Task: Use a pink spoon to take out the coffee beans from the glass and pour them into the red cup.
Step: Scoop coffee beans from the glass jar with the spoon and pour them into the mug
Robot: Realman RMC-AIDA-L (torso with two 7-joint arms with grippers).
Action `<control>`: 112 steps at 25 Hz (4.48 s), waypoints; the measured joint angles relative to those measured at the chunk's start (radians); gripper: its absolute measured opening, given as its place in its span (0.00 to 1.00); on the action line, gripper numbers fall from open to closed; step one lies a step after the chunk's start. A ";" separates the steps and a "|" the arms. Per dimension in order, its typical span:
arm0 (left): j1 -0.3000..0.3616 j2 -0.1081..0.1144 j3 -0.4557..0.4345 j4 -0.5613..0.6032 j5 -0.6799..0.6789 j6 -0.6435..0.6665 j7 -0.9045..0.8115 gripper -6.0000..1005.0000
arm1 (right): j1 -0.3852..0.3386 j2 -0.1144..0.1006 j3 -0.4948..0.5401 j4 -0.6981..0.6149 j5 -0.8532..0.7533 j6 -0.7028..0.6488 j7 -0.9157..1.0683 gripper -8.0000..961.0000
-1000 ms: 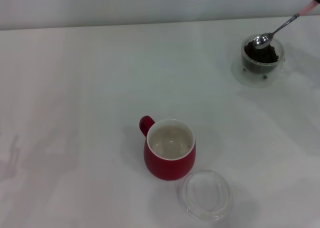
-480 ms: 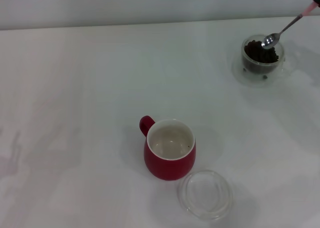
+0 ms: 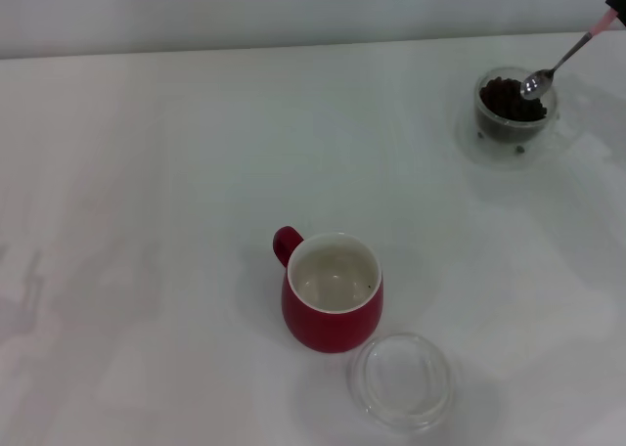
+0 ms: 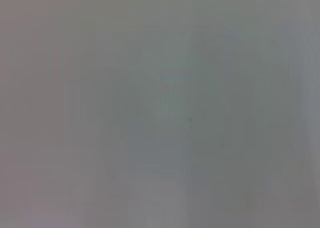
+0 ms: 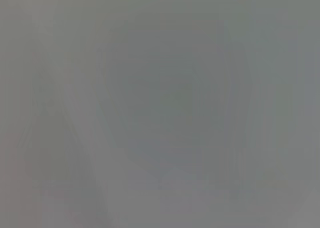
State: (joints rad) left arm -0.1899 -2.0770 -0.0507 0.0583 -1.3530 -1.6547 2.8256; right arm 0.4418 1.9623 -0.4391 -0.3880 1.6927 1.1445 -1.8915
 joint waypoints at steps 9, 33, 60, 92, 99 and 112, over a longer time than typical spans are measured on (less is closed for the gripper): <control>-0.020 0.000 0.000 0.002 0.000 0.016 0.000 0.40 | 0.000 0.011 -0.001 0.010 -0.002 -0.044 0.018 0.16; -0.035 -0.002 0.003 0.027 0.000 0.029 0.000 0.40 | -0.005 0.038 0.012 0.022 0.074 -0.196 0.286 0.16; -0.046 -0.002 0.000 0.026 0.000 0.044 0.000 0.40 | -0.020 0.000 -0.004 0.024 0.062 -0.200 0.468 0.16; -0.046 -0.003 0.006 0.017 0.002 0.056 0.000 0.40 | -0.052 -0.035 -0.013 0.024 0.059 -0.178 0.707 0.16; -0.046 -0.003 0.008 0.017 0.008 0.056 0.000 0.40 | -0.052 -0.038 -0.035 0.024 0.059 -0.123 0.753 0.16; -0.040 -0.005 0.008 0.017 0.009 0.056 0.000 0.40 | -0.071 -0.010 -0.097 0.016 0.059 0.011 0.770 0.16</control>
State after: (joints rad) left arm -0.2301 -2.0815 -0.0427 0.0751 -1.3436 -1.5984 2.8256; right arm 0.3705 1.9523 -0.5357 -0.3717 1.7517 1.1555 -1.1214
